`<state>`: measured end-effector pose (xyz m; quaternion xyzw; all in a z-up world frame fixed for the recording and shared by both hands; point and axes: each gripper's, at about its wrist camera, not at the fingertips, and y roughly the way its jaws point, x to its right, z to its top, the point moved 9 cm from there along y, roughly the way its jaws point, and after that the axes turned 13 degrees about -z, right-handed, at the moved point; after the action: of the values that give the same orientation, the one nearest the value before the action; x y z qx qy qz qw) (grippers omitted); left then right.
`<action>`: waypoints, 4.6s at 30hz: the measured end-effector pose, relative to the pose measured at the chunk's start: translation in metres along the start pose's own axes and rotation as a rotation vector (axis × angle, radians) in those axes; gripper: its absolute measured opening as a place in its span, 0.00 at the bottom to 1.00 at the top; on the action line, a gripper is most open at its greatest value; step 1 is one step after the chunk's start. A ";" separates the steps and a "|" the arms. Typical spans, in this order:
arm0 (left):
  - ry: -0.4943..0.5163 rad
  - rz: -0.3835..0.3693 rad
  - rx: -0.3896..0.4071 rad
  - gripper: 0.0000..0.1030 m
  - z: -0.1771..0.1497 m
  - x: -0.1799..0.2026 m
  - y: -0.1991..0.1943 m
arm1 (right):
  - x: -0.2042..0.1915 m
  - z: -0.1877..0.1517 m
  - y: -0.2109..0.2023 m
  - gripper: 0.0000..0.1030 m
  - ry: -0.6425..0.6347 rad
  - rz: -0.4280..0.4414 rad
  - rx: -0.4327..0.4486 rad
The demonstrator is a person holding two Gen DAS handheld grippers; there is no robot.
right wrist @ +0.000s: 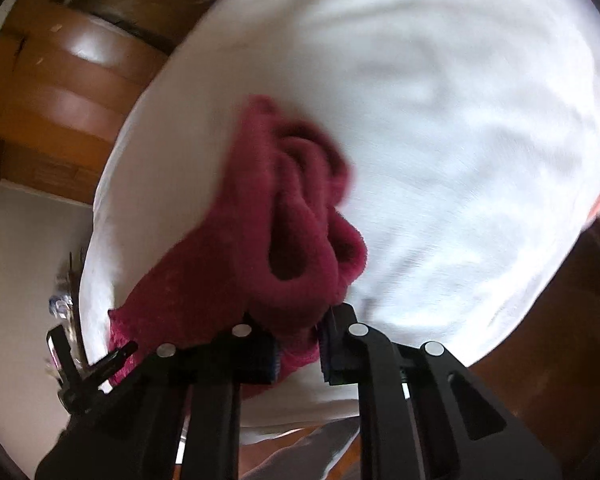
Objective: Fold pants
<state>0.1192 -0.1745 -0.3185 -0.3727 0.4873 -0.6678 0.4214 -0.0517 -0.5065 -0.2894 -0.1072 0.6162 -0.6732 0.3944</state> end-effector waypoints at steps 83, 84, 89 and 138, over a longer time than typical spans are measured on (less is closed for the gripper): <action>-0.353 -0.153 0.161 0.71 -0.104 -0.098 -0.052 | -0.380 -0.135 0.069 0.46 -1.255 0.244 -0.155; -0.371 -0.159 0.169 0.71 -0.107 -0.101 -0.054 | -0.385 -0.138 0.072 0.46 -1.283 0.253 -0.162; -0.432 -0.138 0.182 0.71 -0.119 -0.110 -0.058 | -0.416 -0.180 0.097 0.46 -1.525 0.299 -0.253; -0.638 -0.313 0.233 0.19 -0.155 -0.117 -0.106 | -0.472 -0.168 0.161 0.13 -1.418 0.228 -0.309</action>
<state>0.0003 0.0036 -0.2650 -0.5816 0.1893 -0.6255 0.4844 0.2213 -0.0571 -0.3117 -0.5068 0.3082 -0.3023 0.7462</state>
